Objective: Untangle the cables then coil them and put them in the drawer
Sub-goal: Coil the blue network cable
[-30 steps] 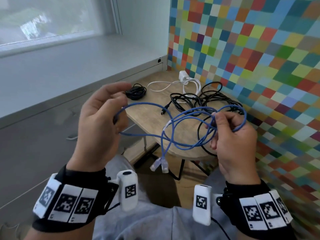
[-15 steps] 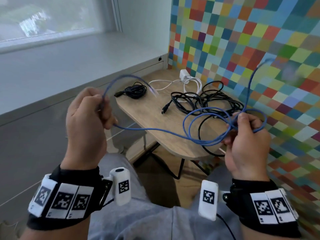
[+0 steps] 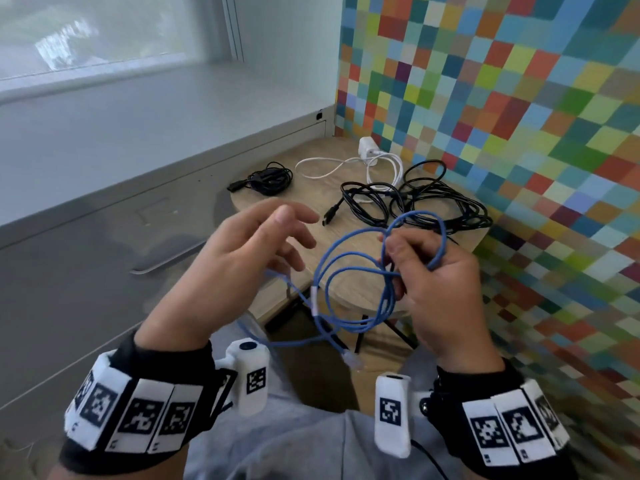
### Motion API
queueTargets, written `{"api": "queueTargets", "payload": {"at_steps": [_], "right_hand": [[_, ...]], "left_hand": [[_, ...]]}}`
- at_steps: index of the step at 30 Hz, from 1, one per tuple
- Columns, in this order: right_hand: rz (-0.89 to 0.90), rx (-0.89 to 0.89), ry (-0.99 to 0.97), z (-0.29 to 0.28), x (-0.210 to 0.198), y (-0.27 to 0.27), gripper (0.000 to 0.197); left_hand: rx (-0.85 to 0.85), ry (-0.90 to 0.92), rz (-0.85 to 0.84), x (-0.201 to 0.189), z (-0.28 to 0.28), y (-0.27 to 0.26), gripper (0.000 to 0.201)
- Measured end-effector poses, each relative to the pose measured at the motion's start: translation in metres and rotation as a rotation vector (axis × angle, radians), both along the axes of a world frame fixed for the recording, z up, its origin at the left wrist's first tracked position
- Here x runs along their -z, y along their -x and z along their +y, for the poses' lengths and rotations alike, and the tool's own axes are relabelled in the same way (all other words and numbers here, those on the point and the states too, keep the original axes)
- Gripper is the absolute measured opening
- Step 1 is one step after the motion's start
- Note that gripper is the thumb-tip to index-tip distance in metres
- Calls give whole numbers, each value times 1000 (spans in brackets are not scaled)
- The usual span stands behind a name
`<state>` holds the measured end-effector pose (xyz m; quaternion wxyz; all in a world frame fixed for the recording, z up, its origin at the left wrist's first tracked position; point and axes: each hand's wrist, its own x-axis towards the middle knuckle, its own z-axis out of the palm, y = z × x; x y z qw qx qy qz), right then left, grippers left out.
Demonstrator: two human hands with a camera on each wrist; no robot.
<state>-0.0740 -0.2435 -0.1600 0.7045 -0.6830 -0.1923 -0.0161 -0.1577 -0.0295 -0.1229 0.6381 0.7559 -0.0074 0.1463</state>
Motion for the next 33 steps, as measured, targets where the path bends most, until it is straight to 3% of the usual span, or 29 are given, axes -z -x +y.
{"api": "queueTargets", "payload": {"at_steps": [2,3,6,8,11,15,21,26,29,33], "right_hand": [[-35,-32,56,3,0,1,16],[-54,-57,82,4,1,1,16],[-24,-121,81,8,3,2,3],[41,-164,39,7,6,3,27],[146,-303,-13,3,8,2,52],[118,-347,-30,2,8,2,25],[132,-271,-27,7,10,0,33],[131,-249,6,8,9,3,29],[159,-199,-31,9,8,2,19],[260,-145,-208,3,3,-3,21]], "left_hand": [[101,51,11,-3,-4,1,61],[127,14,26,-3,-6,1,56],[99,-165,75,-1,-15,-5,16],[16,-177,46,2,-18,-7,6],[-137,-128,-72,5,-17,-11,15],[-249,-35,-120,3,-13,-15,15],[-120,-217,23,7,-8,-12,40],[-19,-195,66,2,-13,-10,26],[-189,-271,16,10,-13,-15,41],[-444,-91,-20,17,2,-20,46]]}}
